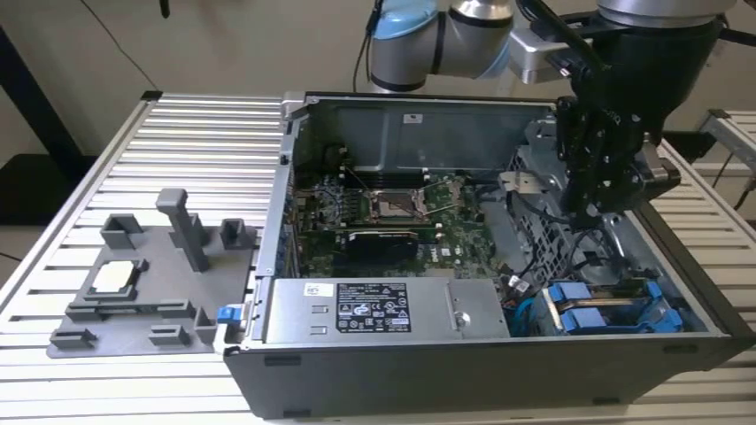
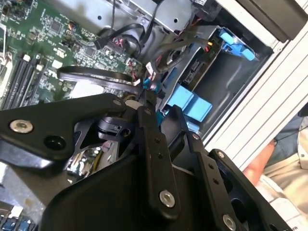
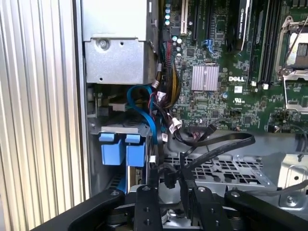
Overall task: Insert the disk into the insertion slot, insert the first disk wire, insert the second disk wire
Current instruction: 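Insert the first disk wire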
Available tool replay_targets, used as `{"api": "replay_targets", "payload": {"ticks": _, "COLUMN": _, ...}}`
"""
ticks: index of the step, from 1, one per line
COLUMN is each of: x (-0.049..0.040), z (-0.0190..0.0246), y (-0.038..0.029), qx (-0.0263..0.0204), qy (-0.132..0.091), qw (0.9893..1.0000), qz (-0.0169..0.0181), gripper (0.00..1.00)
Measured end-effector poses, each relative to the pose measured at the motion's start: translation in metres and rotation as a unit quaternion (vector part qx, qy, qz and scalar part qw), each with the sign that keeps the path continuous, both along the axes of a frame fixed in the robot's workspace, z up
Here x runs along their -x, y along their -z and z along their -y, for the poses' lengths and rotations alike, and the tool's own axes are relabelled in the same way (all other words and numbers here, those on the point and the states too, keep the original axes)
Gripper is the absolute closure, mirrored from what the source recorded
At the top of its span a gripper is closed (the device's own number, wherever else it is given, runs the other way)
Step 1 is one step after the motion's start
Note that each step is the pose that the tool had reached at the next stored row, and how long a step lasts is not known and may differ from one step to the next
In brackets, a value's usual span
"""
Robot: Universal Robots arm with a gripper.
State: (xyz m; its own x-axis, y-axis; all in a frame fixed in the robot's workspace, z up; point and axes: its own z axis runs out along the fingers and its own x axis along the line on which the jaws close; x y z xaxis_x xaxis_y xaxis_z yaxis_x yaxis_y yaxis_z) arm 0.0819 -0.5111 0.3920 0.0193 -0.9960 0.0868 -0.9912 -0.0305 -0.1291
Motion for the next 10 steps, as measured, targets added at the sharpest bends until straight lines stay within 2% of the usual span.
{"api": "replay_targets", "payload": {"ticks": 5, "x": 0.0029, "z": -0.0093, "y": 0.0039, "qx": 0.0155, "qy": -0.002, "qw": 0.9999, "qz": 0.0001, "gripper": 0.67}}
{"api": "replay_targets", "payload": {"ticks": 10, "x": 0.0030, "z": -0.0105, "y": 0.0098, "qx": 0.0253, "qy": -0.006, "qw": 0.9997, "qz": 0.0002, "gripper": 0.67}}
